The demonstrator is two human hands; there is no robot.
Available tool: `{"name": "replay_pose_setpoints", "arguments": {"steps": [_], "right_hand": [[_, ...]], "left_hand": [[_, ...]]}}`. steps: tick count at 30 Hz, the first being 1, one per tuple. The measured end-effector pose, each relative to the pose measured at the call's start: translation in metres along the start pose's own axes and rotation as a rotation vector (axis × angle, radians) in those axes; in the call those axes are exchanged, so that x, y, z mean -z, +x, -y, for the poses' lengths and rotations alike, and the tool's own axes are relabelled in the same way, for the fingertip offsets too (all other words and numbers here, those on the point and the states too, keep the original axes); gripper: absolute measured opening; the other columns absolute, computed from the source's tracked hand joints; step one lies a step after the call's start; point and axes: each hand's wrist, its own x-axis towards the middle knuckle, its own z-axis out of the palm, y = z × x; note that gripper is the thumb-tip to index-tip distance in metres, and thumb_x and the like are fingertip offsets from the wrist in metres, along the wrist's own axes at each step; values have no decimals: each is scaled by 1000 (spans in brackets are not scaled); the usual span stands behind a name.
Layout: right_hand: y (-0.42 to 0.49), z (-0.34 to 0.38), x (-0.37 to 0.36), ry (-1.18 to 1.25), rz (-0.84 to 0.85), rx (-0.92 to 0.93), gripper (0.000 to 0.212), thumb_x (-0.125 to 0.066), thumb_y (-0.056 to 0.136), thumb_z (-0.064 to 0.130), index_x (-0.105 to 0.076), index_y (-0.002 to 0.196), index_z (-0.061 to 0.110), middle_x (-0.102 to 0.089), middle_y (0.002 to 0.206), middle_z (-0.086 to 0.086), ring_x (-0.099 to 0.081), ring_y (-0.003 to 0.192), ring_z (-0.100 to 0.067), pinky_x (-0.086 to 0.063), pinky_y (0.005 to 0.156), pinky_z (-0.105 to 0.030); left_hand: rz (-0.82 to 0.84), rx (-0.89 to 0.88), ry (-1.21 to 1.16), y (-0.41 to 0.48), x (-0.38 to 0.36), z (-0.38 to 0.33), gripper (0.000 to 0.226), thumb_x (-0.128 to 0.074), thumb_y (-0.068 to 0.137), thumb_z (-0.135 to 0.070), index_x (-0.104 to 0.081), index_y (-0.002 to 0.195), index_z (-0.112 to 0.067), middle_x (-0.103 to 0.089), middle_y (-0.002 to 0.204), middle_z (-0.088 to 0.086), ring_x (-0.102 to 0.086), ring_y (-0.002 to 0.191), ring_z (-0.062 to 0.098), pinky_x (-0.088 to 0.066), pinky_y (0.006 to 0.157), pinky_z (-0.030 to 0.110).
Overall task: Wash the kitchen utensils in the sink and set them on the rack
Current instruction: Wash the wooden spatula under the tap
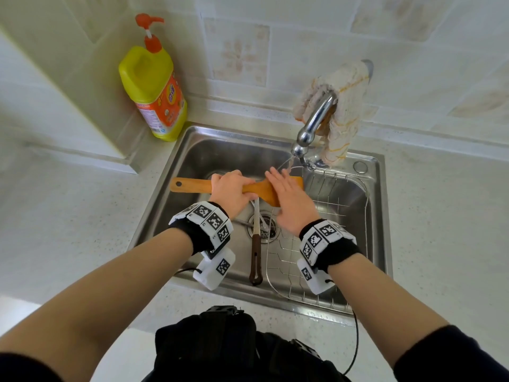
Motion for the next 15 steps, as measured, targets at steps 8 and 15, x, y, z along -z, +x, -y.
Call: {"name": "replay_pose_setpoints", "arguments": {"steps": [8,15], "right_hand": [[-6,-4,-4,85,-3,-76,93,-62,79,6,-2,150,10,-2,158,-7,-2,146,-21,-10,119,-35],[-17,5,-13,11,-47,-138,88,-57,86,14,4,147,0,6,156,-16,6,145,-28,-2,120,-36]], "left_hand": [[-12,-62,59,-1,-1,-1,31,-54,91,-34,-59,121,-31,-53,107,0,-47,106,18,-23,95,33],[22,-36,24,-3,-10,-9,26,-55,90,-35,-62,114,-32,-47,97,-5,-48,102,17,-24,94,34]]}}
